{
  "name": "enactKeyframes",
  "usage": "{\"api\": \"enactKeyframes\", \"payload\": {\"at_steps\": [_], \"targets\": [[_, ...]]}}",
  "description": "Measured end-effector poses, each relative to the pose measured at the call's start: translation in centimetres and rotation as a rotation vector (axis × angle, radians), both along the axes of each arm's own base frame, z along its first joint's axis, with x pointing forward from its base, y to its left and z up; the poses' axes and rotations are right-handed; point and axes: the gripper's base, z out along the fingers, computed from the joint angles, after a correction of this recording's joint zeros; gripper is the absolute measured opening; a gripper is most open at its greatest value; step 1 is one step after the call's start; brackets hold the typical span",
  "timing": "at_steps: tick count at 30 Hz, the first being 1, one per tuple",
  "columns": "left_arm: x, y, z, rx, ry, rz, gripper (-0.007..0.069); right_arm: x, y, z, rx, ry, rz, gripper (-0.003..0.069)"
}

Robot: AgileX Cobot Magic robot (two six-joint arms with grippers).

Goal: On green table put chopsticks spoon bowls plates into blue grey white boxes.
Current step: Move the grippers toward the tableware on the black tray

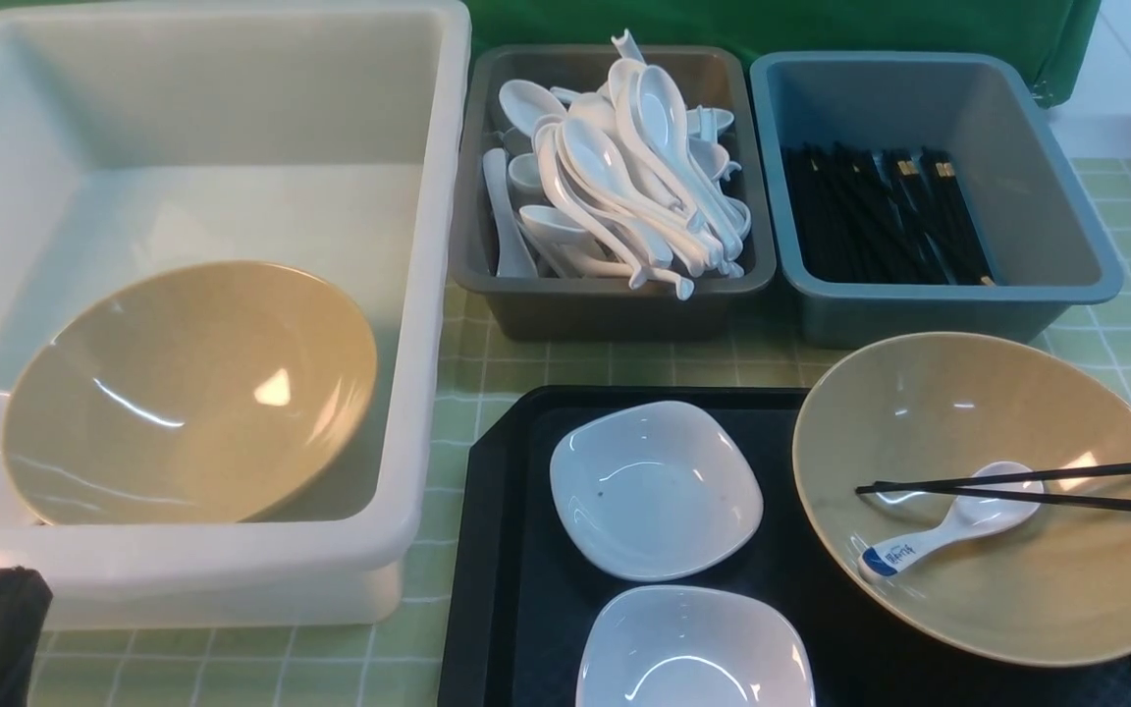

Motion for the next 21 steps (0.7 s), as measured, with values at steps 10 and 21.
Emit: {"api": "enactKeyframes", "payload": {"at_steps": [10, 21], "targets": [[0.0, 0.1, 0.6, -0.017, -0.066, 0.010, -0.0001, 0.1, 0.0, 1.2, 0.179, -0.141, -0.013, 0.0236], [-1.3, 1.5, 8.2, -0.572, -0.524, 0.051, -0.0001, -1.0, 0.1, 8.3, 0.383, -0.524, 0.050, 0.0236]]}}
